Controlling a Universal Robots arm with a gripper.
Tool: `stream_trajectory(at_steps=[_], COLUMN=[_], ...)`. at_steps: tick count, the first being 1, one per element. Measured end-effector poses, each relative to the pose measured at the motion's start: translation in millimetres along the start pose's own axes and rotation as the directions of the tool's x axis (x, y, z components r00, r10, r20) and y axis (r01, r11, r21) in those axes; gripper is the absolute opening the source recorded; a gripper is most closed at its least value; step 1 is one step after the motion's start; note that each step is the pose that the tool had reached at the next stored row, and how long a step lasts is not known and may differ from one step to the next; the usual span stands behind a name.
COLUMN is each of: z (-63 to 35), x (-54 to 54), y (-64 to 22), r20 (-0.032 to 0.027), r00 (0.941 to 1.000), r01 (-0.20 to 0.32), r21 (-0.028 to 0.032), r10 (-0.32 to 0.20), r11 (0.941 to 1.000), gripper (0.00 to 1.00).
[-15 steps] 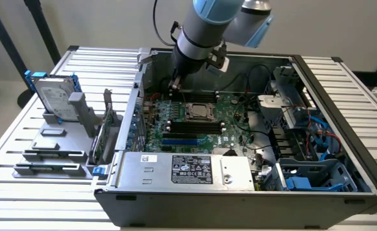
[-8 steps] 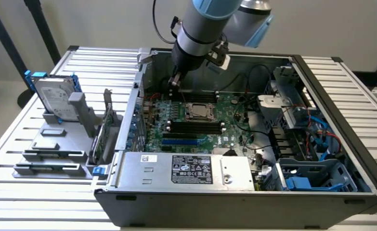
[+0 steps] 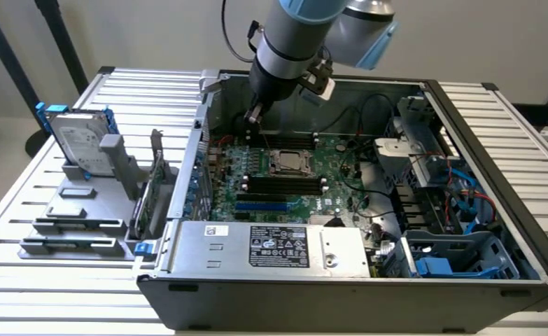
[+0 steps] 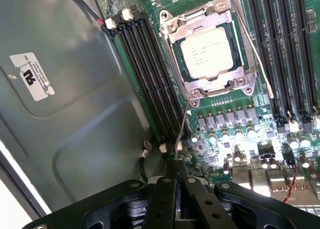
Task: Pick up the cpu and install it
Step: 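Install the first cpu locking lever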
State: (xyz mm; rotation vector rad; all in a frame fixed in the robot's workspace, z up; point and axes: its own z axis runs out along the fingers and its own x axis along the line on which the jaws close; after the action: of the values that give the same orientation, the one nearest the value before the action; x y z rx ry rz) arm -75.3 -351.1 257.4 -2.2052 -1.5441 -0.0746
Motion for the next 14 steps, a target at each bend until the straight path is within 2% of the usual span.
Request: stream_trajectory(at_steps=[5,6,7,11,12,14], z=[-0.8,-0.7,-0.6,0.9,2.1,4.8], x=[-4.1,-4.4,-4.7,-5.3,-5.6,-5.9], y=[-3.8,-4.4,-4.8,-4.7,-4.4,-3.6], r20=[0.0012,0.0045,0.0114,0.045,0.05,0.0531], r00=[1.0,1.0,0.9999,0.9989,0.9986,0.9984], r01=[-0.001,-0.003,-0.006,-0.014,-0.015,-0.015], r21=[0.0002,-0.0014,-0.0048,-0.0268,-0.03,-0.0327], r10=[0.001,0.003,0.006,0.016,0.017,0.017], r11=[1.0,1.0,1.0,0.9995,0.9994,0.9993], gripper=[0.11,0.11,0.11,0.11,0.11,0.11])
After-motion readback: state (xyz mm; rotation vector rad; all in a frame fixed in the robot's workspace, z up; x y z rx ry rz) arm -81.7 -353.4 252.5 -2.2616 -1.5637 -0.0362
